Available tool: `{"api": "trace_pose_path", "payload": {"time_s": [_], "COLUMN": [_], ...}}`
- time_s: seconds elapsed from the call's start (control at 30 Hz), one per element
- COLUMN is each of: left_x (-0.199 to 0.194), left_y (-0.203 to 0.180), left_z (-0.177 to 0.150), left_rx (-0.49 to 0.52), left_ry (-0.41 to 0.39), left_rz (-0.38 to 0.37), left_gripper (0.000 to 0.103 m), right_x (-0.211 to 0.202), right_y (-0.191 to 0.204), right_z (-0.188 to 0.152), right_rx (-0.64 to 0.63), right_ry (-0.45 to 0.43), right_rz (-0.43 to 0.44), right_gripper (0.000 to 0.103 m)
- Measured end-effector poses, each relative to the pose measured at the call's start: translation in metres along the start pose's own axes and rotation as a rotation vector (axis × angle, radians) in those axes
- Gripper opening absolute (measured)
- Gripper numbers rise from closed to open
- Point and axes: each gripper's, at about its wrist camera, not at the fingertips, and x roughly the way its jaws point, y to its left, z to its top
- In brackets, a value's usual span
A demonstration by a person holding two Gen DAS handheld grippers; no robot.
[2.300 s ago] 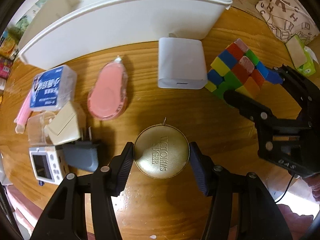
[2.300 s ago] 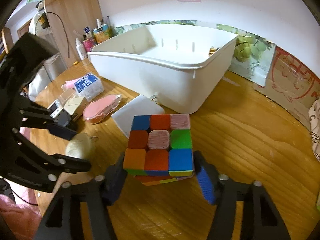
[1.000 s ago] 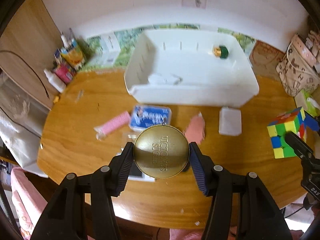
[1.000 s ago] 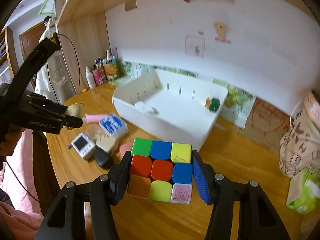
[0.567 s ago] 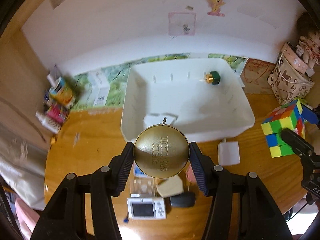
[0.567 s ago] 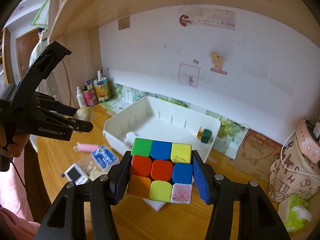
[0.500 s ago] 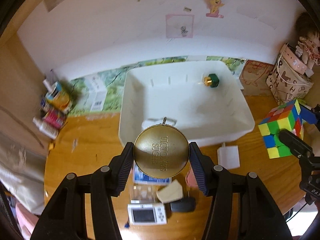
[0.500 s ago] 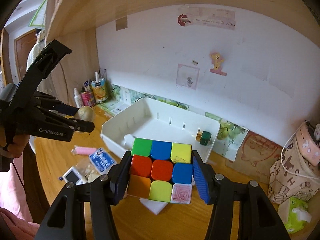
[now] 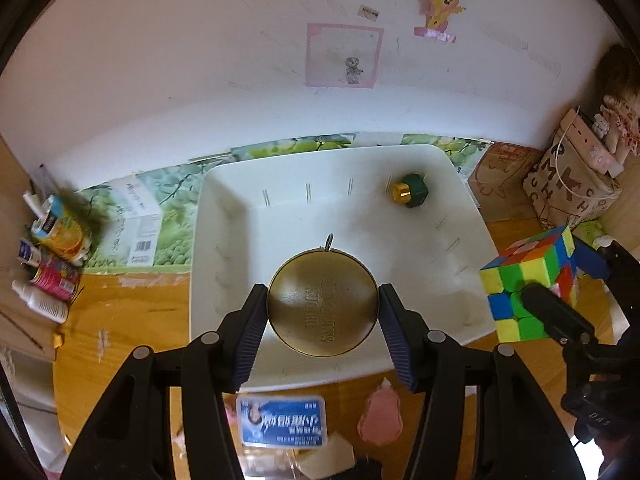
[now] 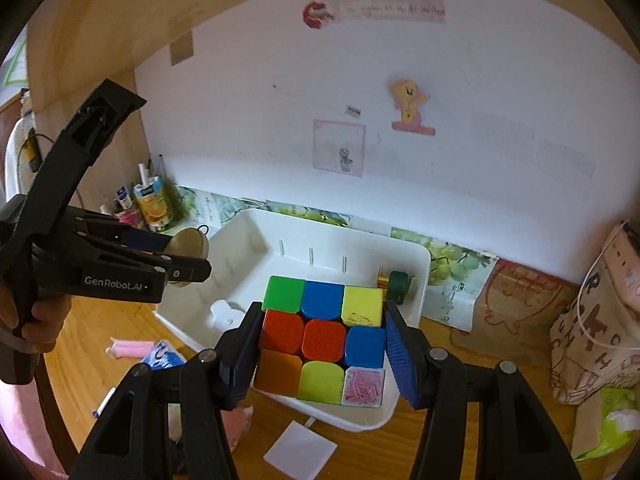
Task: Organize rigid objects
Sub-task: 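Carry the gold tin and Rubik's cube over the white bin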
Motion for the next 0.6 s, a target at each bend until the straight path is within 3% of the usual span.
{"api": "trace_pose_path", "payload": {"time_s": [0.17, 0.6], "left_x": [0.022, 0.038], "left_y": [0.001, -0.008], "left_z": [0.008, 0.013], "left_rx": [-0.016, 0.005], "left_ry": [0.033, 0.06], "left_rz": [-0.029, -0.012], "left_gripper": [0.059, 0.06], "right_x": [0.019, 0.034], "right_y": [-0.003, -0.015], "right_z": [-0.003, -0.01], "right_rx": [0.02, 0.064], "right_ry": [0.026, 0.074], "right_rz": [-0.004, -0.033], "right_gripper": [0.058, 0.058]}}
